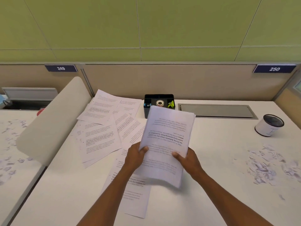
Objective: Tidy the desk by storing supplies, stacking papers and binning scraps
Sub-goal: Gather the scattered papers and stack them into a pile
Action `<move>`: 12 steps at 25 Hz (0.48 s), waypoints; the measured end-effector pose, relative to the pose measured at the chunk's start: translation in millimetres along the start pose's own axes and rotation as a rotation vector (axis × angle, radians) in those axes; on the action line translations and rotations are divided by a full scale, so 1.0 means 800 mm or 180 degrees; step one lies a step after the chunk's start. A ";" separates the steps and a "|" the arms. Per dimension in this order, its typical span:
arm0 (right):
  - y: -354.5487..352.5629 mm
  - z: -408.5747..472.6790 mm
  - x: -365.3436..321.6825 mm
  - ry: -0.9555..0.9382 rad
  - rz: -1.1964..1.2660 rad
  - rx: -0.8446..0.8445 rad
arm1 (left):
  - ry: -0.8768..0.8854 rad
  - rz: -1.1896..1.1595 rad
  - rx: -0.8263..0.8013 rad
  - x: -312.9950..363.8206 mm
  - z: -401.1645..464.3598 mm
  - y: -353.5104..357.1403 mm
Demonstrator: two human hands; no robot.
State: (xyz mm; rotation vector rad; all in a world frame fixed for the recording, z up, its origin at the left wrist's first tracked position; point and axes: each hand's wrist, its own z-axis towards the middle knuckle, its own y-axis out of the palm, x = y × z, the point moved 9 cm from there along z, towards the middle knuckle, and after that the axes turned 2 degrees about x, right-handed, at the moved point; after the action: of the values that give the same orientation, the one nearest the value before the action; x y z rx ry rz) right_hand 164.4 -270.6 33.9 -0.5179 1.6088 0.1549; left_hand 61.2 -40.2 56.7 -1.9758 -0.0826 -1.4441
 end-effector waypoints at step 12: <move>0.040 -0.018 0.059 0.0626 0.0343 -0.0619 | -0.1489 0.2974 0.0266 -0.171 -0.044 -0.081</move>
State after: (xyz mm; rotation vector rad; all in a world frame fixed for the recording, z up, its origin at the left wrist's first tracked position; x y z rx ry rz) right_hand 136.6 -259.0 -17.2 -0.6112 1.8255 0.3530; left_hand -47.4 34.7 -24.7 -1.8386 0.5015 -0.3718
